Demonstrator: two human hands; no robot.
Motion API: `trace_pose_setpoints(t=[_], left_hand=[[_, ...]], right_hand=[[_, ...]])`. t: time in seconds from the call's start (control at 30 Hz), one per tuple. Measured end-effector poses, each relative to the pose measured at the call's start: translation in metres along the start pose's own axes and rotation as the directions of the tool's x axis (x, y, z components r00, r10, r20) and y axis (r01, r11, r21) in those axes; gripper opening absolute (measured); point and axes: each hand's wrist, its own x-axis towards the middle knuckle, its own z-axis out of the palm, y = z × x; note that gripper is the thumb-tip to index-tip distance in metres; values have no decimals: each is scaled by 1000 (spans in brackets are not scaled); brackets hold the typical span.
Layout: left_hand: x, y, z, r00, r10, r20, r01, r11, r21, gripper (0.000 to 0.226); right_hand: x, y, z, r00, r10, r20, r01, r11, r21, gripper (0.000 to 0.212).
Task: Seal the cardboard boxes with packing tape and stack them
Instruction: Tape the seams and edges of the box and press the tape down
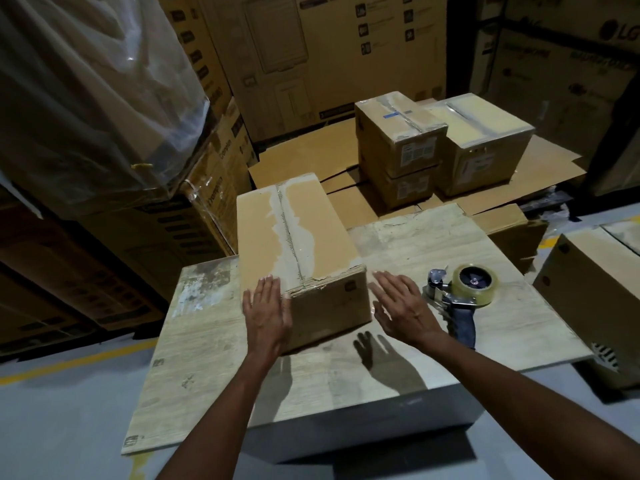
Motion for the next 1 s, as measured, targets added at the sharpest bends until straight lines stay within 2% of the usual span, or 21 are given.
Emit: trace_pose_setpoints(t=[0.07,0.1,0.17,0.27,0.33,0.4,0.47,0.53,0.57,0.6,0.63,0.7,0.8,1.0], left_hand=[[9,25,-2,998,-55,-39,54,998,-41,67],[15,38,-3,997,-58,-45,56,997,-56,68],[27,70,-2,1000,-15,-24,14,998,-69,70],[40,116,3,997,57,53,-54,997,-55,78],[49,143,11,989,69,131,-69,998,-9,86],[55,161,23,981,17,194,-27,998,49,97],[58,173,35,971,-81,223,66,995,75,103],[59,179,45,962,-157,222,140,986,93,103],[59,180,48,961,-176,212,156,982,111,102],[58,181,49,961,-187,203,162,978,134,101],[58,182,51,960,-197,200,168,974,155,99],[58,181,52,957,-210,199,175,968,180,92],[57,180,54,957,-220,188,185,965,187,83],[57,183,59,956,-260,134,241,960,144,81]], right_hand=[[-16,19,-10,967,254,-16,-253,966,61,49],[-23,27,-13,920,391,-13,-388,916,108,49],[-38,45,-24,780,626,-19,-609,765,209,45],[-65,71,-36,591,807,8,-783,571,247,31],[-83,86,-38,464,883,74,-874,442,204,33],[-96,96,-40,288,945,154,-937,245,249,34],[-102,109,-40,35,953,300,-956,-56,288,35],[-107,122,-35,-224,851,476,-913,-355,204,52],[-109,125,-30,-305,772,558,-852,-483,203,58],[-110,127,-26,-334,669,664,-755,-612,236,60],[-113,129,-19,-325,560,762,-648,-719,253,61],[-114,133,-11,-236,378,895,-486,-844,228,65],[-111,140,-3,-75,215,974,-357,-918,175,68],[-110,148,14,57,93,994,-263,-959,105,70]])
